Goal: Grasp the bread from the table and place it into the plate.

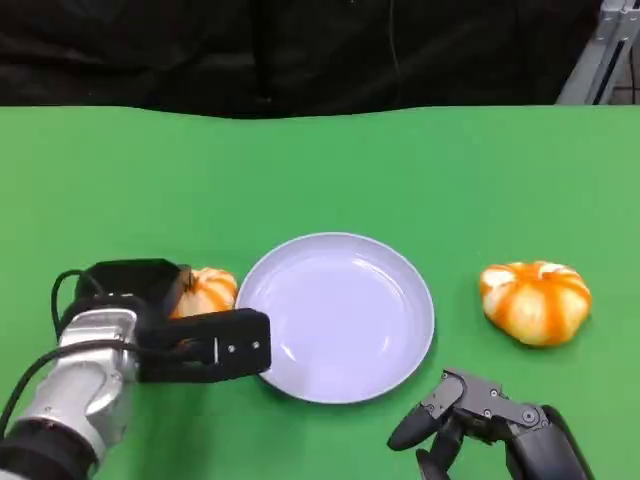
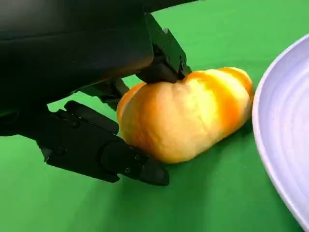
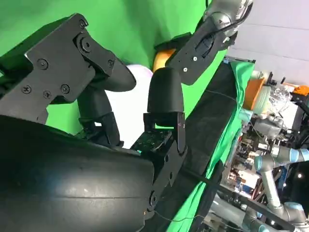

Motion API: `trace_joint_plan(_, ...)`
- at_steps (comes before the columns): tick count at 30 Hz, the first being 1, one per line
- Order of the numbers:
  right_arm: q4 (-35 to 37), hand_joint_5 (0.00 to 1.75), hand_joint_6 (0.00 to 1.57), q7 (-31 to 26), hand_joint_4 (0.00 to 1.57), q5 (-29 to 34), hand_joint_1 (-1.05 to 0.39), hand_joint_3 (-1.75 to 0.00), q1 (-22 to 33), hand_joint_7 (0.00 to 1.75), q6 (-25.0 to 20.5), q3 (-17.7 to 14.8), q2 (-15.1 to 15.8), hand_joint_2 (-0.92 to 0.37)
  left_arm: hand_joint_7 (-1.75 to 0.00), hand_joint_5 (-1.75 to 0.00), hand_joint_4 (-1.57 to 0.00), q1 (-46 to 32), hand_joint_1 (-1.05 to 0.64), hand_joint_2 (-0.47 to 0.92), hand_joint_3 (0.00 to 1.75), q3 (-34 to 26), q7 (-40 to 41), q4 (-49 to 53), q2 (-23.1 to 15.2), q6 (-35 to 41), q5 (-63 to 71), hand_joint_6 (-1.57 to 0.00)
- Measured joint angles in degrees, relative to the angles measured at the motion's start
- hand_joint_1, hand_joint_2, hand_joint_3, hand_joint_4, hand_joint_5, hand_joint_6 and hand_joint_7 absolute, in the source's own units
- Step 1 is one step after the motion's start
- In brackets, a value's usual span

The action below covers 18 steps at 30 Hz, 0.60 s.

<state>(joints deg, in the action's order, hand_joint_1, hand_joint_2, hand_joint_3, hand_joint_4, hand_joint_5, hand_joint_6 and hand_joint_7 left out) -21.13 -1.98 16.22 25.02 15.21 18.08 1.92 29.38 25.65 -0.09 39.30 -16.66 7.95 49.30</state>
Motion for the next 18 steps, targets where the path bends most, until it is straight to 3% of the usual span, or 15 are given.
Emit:
trace_joint_plan(1, 0.00, 1.62, 0.73, -0.01, 0.74, 0.00, -0.03, -1.23, 0.11, 1.24, 0.00, -0.02, 0.00, -0.41, -0.65, -1.69, -0.79, -0.50, -0.26, 0.85, 0.07, -0.17, 2.30, 0.31, -0.41, -1.73, -0.59, -1.01)
trace_joint_plan(2, 0.00, 1.62, 0.73, -0.02, 0.74, 0.00, -0.03, -1.23, 0.13, 1.24, 0.00, 0.00, 0.00, -0.41, -1.14, -1.72, -0.81, -1.07, -0.24, 0.87, 0.10, -0.52, 4.87, 0.42, -0.66, -3.13, -1.29, -0.75)
trace_joint_plan(4, 0.00, 1.62, 0.73, -0.03, 0.74, -0.01, -0.03, -1.23, 0.13, 1.24, 0.03, -0.01, -0.01, -0.41, -1.35, -1.74, -0.82, -2.02, -0.23, 0.89, 0.08, -0.88, 10.05, 0.44, -0.86, -5.02, -1.99, -0.65)
trace_joint_plan(6, 0.00, 1.62, 0.73, -0.03, 0.74, -0.01, -0.03, -1.22, 0.08, 1.24, 0.04, -0.01, 0.00, -0.41, -1.32, -1.75, -0.87, -2.28, -0.25, 0.88, 0.03, -1.20, 14.62, 0.00, -1.06, -5.22, -1.94, -0.69)
trace_joint_plan(8, 0.02, 1.63, 0.73, -0.03, 0.74, -0.02, -0.03, -1.23, 0.01, 1.24, 0.08, -0.04, 0.01, -0.41, -1.49, -1.75, -0.90, -2.22, -0.25, 0.90, 0.02, -1.72, 19.77, -1.14, -1.45, -4.01, -0.87, -0.67)
trace_joint_plan(9, 0.05, 1.63, 0.73, -0.03, 0.74, -0.04, -0.03, -1.23, 0.01, 1.24, 0.10, -0.10, 0.03, -0.41, -1.47, -1.75, -0.91, -2.17, -0.25, 0.91, 0.03, -1.99, 22.66, -1.82, -1.58, -3.11, -0.08, -0.67)
trace_joint_plan(12, 0.24, 1.65, 0.73, -0.03, 0.74, -0.10, -0.01, -1.23, -0.03, 1.23, 0.18, -0.35, 0.07, -0.41, -1.63, -1.75, -0.91, -1.96, -0.22, 0.92, 0.07, -2.67, 28.22, -4.33, -1.88, -1.82, 1.05, -0.68)
trace_joint_plan(13, 0.39, 1.65, 0.73, -0.03, 0.74, -0.11, -0.01, -1.23, -0.08, 1.23, 0.30, -0.42, 0.09, -0.40, -1.67, -1.75, -0.92, -1.94, -0.22, 0.90, 0.16, -2.79, 29.20, -5.39, -2.01, -2.00, 1.16, -0.70)
trace_joint_plan(15, 0.65, 1.65, 0.73, -0.03, 0.75, -0.09, -0.01, -1.24, -0.16, 1.23, 0.54, -0.50, 0.21, -0.40, -1.72, -1.75, -0.93, -1.94, -0.22, 0.70, 0.61, -2.91, 29.62, -7.51, -2.29, -3.45, 0.73, -0.71)
trace_joint_plan(18, 0.92, 1.63, 0.73, -0.04, 0.74, -0.03, -0.01, -1.24, -0.27, 1.22, 0.69, -0.53, 0.30, -0.40, -1.74, -1.75, -0.93, -1.95, -0.21, 0.50, 1.03, -2.90, 29.63, -9.61, -2.31, -5.75, 0.01, -0.74)
